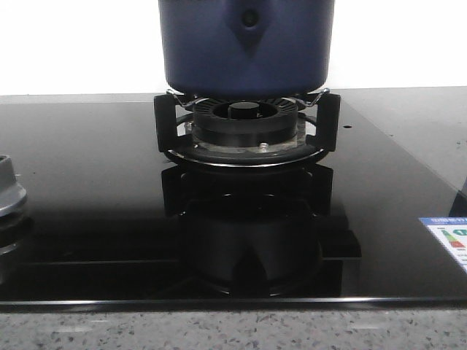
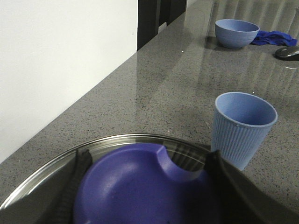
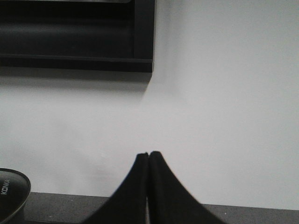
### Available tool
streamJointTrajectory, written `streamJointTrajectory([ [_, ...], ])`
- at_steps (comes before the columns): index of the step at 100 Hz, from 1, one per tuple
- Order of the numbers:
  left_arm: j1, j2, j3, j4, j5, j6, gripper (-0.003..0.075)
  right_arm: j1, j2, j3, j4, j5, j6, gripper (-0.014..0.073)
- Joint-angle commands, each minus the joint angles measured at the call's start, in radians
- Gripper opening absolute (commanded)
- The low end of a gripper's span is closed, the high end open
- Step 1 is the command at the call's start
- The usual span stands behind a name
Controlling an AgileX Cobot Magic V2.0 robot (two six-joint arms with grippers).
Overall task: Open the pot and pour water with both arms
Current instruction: 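Lower the held lid back onto the saucepan with the left gripper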
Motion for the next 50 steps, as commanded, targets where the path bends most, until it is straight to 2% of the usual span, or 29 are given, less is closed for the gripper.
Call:
streamJointTrajectory([
  [1,-0.003,-0.050,-0.032,-0.042,0.024,-0.003,0.0189,-0.005,-0.003,-0.037,0.000,-0.044,-0.003,-0.0064],
  [40,-0.003,-0.050,-0.032,0.013,0.041,-0.035,0.0197,-0.005,-0.003,-0.034,0.000,-0.040,-0.003,-0.0064],
  [45,-0.003,-0.050,-0.032,0.013,0.043,-0.035,0.0235,-0.005,-0.003,-0.034,0.000,-0.040,-0.003,-0.0064],
  [50,-0.003,-0.052,-0.032,0.013,0.034,-0.035,0.0314,-0.005,-0.003,-0.034,0.000,-0.040,-0.003,-0.0064],
])
